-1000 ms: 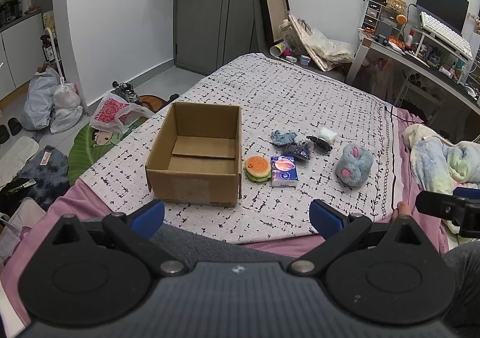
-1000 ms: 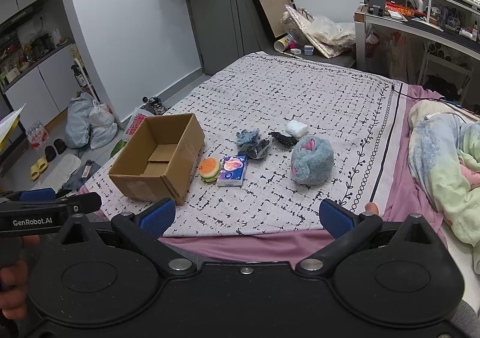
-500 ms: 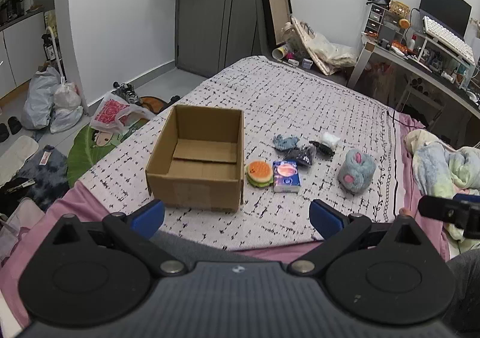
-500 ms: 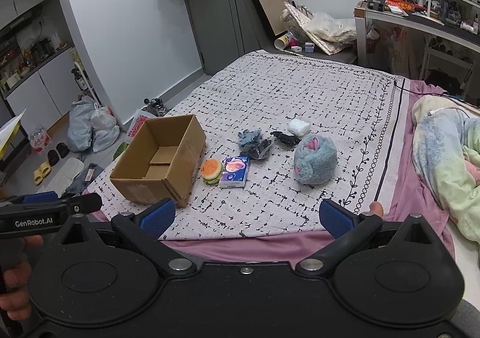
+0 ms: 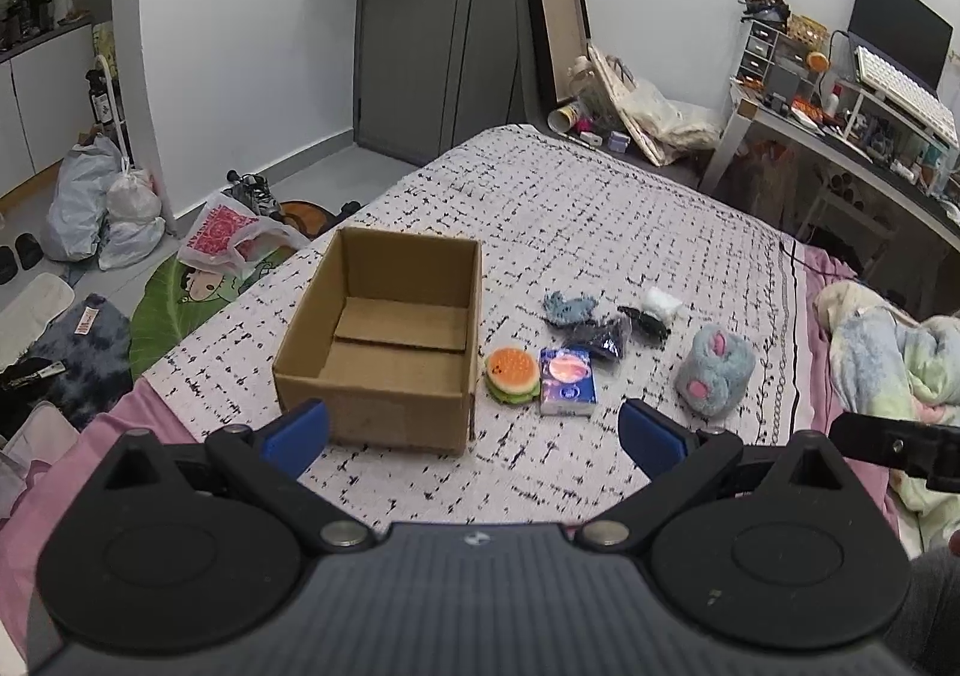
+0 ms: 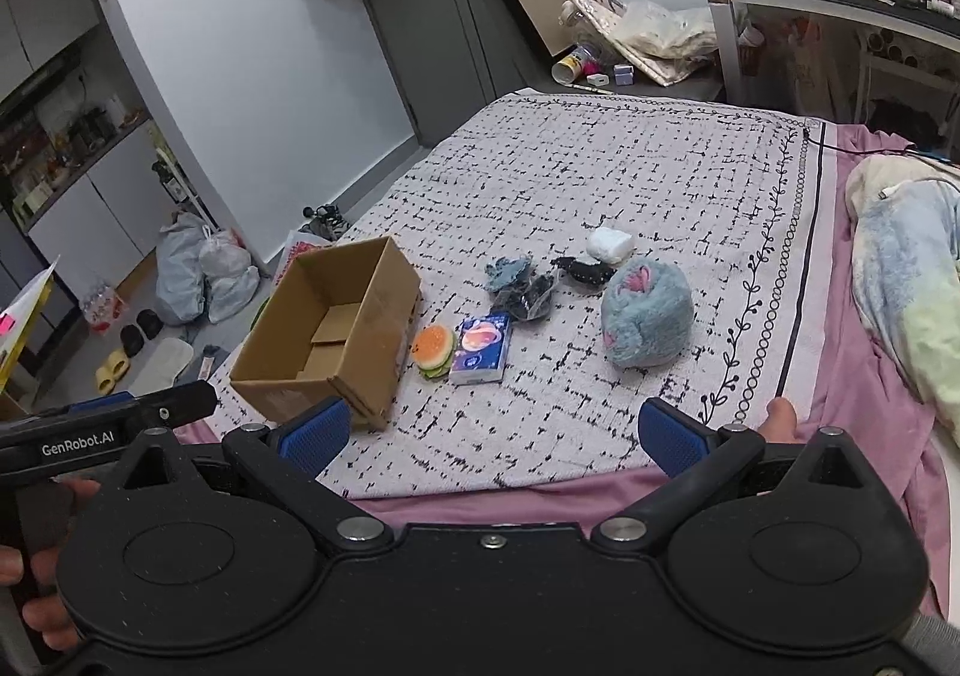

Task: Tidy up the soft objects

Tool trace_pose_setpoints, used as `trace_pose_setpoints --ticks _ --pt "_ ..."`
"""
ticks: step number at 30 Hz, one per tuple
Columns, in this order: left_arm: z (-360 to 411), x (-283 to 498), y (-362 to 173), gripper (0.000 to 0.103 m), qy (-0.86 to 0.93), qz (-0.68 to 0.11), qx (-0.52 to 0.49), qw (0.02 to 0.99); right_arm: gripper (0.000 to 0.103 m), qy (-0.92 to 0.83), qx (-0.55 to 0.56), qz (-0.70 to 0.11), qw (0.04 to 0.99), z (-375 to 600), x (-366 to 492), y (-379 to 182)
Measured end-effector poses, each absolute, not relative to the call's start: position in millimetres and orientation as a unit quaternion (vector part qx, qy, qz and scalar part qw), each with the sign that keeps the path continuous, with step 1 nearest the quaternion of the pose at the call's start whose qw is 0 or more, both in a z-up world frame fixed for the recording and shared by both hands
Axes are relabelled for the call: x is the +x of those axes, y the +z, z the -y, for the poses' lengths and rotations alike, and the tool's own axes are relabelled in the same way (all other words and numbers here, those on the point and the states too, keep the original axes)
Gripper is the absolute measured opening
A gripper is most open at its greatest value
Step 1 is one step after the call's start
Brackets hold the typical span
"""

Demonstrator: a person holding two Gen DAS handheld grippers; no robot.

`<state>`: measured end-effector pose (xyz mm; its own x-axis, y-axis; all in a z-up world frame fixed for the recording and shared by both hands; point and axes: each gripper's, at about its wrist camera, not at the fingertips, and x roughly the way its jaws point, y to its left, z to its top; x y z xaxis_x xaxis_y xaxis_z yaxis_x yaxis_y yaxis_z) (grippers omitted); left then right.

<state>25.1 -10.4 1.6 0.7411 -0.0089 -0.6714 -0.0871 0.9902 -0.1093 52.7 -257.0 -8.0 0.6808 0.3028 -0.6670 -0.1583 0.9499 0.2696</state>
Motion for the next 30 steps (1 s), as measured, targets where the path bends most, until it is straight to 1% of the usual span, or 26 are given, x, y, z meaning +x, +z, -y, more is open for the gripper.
trace_pose_setpoints --ticks 12,17,26,30 --pt "41 53 0 0.102 0.014 -0.362 -0.049 0.931 0.103 0.113 0.138 -0.368 0.913 289 90 -8" --pt "60 65 1 0.101 0.012 -0.355 -0.034 0.934 0.103 0.107 0.185 -0.356 0.910 309 107 -9" --pt "87 93 6 0.099 0.002 -0.342 -0.041 0.939 0.103 0.093 0.255 -0.351 0.896 341 139 -16" --pt "102 107 3 0.099 -0.002 -0.341 -0.050 0.939 0.103 0.084 0.324 -0.318 0.887 358 150 -23"
